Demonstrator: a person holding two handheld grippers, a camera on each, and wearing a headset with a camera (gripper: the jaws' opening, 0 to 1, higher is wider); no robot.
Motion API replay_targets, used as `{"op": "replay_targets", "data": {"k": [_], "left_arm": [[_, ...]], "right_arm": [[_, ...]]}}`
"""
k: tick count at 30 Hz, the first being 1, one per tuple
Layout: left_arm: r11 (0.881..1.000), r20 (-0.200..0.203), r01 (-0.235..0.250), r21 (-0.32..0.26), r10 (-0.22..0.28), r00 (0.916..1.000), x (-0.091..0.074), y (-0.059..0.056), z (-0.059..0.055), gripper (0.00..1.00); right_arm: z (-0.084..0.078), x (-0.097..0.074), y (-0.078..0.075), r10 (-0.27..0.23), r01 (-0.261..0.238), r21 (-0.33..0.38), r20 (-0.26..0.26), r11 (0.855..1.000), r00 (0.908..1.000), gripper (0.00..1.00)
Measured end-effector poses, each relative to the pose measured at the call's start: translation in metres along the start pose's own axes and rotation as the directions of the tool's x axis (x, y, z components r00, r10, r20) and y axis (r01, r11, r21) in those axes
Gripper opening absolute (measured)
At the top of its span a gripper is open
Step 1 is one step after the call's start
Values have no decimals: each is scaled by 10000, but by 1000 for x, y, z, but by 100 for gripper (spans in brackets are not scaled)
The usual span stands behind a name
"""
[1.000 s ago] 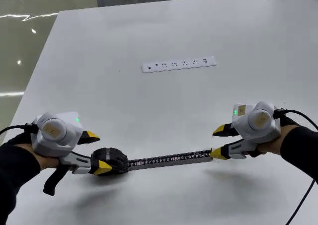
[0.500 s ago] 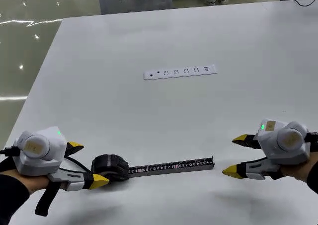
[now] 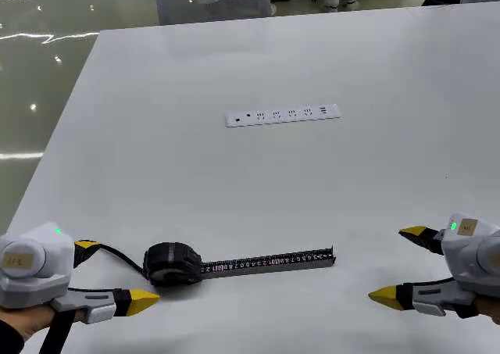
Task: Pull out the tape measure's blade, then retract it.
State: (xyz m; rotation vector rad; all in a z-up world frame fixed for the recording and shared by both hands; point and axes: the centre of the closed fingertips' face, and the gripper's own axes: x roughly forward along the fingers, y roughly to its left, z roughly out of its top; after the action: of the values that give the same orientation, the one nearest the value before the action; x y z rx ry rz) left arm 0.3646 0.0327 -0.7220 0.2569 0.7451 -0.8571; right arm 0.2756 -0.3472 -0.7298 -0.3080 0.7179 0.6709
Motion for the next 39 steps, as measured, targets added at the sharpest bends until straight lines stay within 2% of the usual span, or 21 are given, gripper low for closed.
{"op": "replay_targets", "data": {"k": [3, 5, 9, 15, 17, 19, 23, 24, 27, 30, 33, 35, 39], "left_arm": [[9995, 57, -122, -291, 123, 9999, -7, -1, -6, 93], [9990, 133, -234, -371, 239, 9996, -10, -2, -11, 94], [9982, 329, -399, -442, 414, 9986, -17, -3, -17, 98], [9973, 694, -624, -378, 649, 9955, -26, -6, -22, 99], [9964, 958, -690, -487, 734, 9927, -29, -8, -22, 99], [9973, 1135, -609, -412, 652, 9914, -31, -13, -23, 99], [9970, 1236, -770, -52, 771, 9893, -33, -14, -26, 99], [9977, 1273, -684, -5, 679, 9895, -33, -15, -27, 99], [9965, 969, -832, 93, 819, 9919, -34, -12, -34, 99], [9957, 966, -926, -50, 926, 9910, -38, -8, -35, 99], [9947, 831, -969, -334, 993, 9916, -41, -3, -42, 99], [9939, 844, -1055, -333, 1080, 9906, -43, 0, -44, 99], [9923, 783, -1182, -376, 1208, 9896, -46, 4, -46, 99]], "right_arm": [[-7, -5, -1, -315, 313, 148, 137, 9994, 9994, 79], [-16, -7, -2, -412, 410, 326, 53, 9986, 9991, 81], [-22, -16, -1, -564, 561, 477, 57, 9973, 9984, 85], [-29, -31, -6, -957, 943, 685, 182, 9932, 9952, 91], [-34, -35, -7, -1025, 1008, 799, 175, 9917, 9946, 94], [-38, -38, -7, -1037, 1019, 858, 166, 9911, 9945, 95], [-43, -45, -3, -1108, 1104, 463, 69, 9928, 9938, 99], [-45, -47, -4, -1174, 1170, 462, 55, 9921, 9931, 99], [-47, -54, -4, -1302, 1289, 679, 157, 9893, 9914, 99], [-46, -61, -4, -1425, 1398, 836, 269, 9866, 9894, 99], [-51, -65, -3, -1447, 1433, 762, 141, 9867, 9894, 99], [-55, -66, -4, -1456, 1458, 765, -87, 9864, 9893, 99], [-54, -68, -5, -1483, 1477, 817, 21, 9857, 9889, 99]]}}
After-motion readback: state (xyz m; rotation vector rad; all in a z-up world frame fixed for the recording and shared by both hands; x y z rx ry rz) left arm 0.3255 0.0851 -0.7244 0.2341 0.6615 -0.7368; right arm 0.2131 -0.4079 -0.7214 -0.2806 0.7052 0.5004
